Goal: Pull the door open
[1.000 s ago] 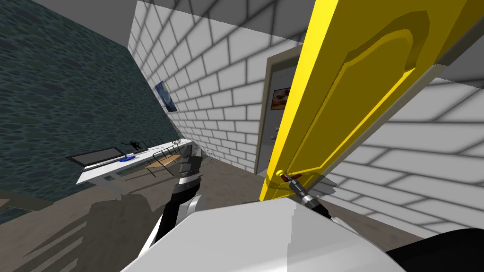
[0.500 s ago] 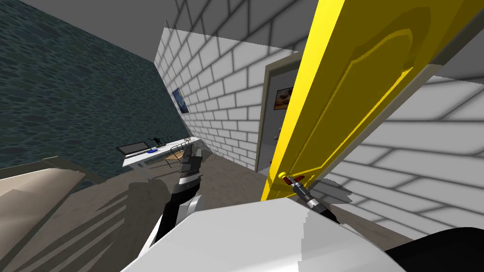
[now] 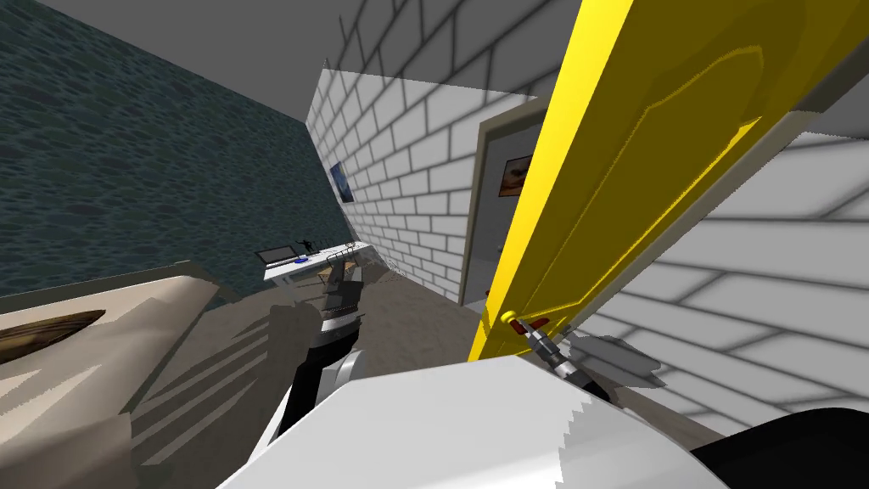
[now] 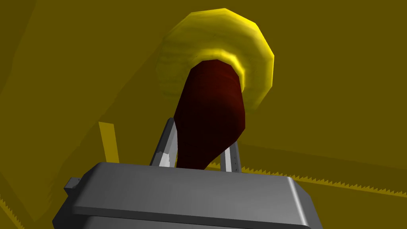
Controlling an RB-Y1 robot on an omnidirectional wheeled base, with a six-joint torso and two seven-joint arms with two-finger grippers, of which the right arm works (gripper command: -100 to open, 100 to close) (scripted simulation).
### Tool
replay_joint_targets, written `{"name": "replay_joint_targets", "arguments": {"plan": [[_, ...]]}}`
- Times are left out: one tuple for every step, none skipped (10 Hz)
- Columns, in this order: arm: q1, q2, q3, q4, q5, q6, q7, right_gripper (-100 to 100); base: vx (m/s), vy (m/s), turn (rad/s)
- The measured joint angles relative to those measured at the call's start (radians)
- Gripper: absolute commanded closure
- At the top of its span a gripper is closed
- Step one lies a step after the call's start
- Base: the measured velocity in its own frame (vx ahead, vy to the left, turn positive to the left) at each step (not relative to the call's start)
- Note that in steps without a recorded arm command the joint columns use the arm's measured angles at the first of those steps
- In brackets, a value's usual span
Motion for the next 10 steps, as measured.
{"name": "replay_joint_targets", "arguments": {"plan": [[-0.001,-0.001,-0.002,0.010,0.002,-0.012,0.000,100,-0.207,-0.103,0.152],[0.002,-0.001,-0.003,0.015,0.005,-0.021,0.000,100,-0.191,-0.092,0.214],[0.007,-0.001,-0.005,0.017,0.008,-0.027,-0.001,100,-0.222,-0.057,0.191],[0.011,-0.004,-0.009,0.019,0.009,-0.034,-0.003,100,-0.214,-0.095,0.154],[0.013,-0.004,-0.011,0.023,0.011,-0.042,-0.005,100,-0.197,-0.106,0.200],[0.018,-0.004,-0.012,0.027,0.014,-0.050,-0.006,100,-0.215,-0.056,0.208],[0.013,-0.007,-0.015,0.042,0.016,-0.062,-0.005,100,-0.206,-0.048,0.148],[0.019,-0.009,-0.020,0.039,0.016,-0.067,-0.006,100,-0.083,-0.028,0.029],[0.021,-0.007,-0.019,0.039,0.017,-0.066,-0.006,100,-0.136,-0.038,0.125],[0.019,-0.008,-0.020,0.043,0.018,-0.067,-0.007,100,-0.180,-0.066,0.165]]}}
